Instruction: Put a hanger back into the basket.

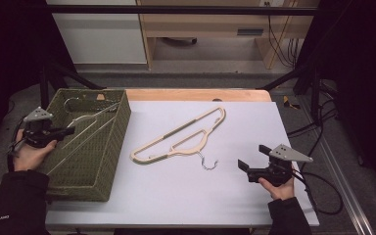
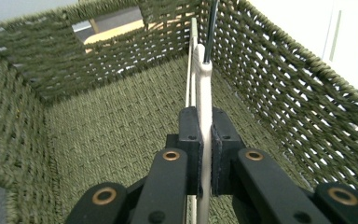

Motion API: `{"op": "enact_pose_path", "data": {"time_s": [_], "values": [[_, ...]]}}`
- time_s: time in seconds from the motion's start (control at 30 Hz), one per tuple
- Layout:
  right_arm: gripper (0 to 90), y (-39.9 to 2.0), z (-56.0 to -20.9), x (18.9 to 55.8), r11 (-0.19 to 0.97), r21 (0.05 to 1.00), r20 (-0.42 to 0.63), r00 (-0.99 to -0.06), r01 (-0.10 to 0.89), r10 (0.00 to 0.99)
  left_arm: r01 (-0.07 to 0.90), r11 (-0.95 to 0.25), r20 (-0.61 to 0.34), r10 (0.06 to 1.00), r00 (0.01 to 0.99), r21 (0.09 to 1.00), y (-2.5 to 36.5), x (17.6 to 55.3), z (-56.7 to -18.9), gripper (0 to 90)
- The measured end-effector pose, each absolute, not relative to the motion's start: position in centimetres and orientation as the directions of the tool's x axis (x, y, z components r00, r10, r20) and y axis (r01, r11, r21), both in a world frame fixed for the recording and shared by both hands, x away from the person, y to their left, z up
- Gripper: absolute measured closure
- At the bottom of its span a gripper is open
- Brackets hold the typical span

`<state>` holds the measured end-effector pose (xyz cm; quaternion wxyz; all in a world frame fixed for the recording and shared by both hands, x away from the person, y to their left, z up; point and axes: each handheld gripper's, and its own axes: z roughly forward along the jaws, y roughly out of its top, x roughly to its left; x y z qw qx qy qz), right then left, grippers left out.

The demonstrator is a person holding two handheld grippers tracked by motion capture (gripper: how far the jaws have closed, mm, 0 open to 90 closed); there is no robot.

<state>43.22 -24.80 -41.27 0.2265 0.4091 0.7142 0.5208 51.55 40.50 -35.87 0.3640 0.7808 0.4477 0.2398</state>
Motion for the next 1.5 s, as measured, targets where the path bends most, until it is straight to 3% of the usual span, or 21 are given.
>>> {"op": "enact_pose_path", "data": {"time_s": [0.47, 0.9, 1.5], "values": [[2.7, -24.7, -41.3, 43.2, 0.126, 0.928, 0.103, -0.565, 0.351, 0.818, 0.575, -0.263, 0.026, 0.922, 0.387, 0.775, 41.4, 52.1, -36.5, 81.9], [2.7, -24.6, -41.4, 43.3, 0.128, 0.926, 0.105, -0.567, 0.356, 0.817, 0.706, -0.191, 0.051, 0.976, 0.214, 0.682, 44.0, 52.8, -38.1, 78.2], [2.7, -24.6, -41.4, 43.3, 0.129, 0.926, 0.104, -0.57, 0.354, 0.815, 0.808, -0.104, 0.034, 0.994, 0.103, 0.58, 44.8, 53.7, -39.8, 75.1]]}}
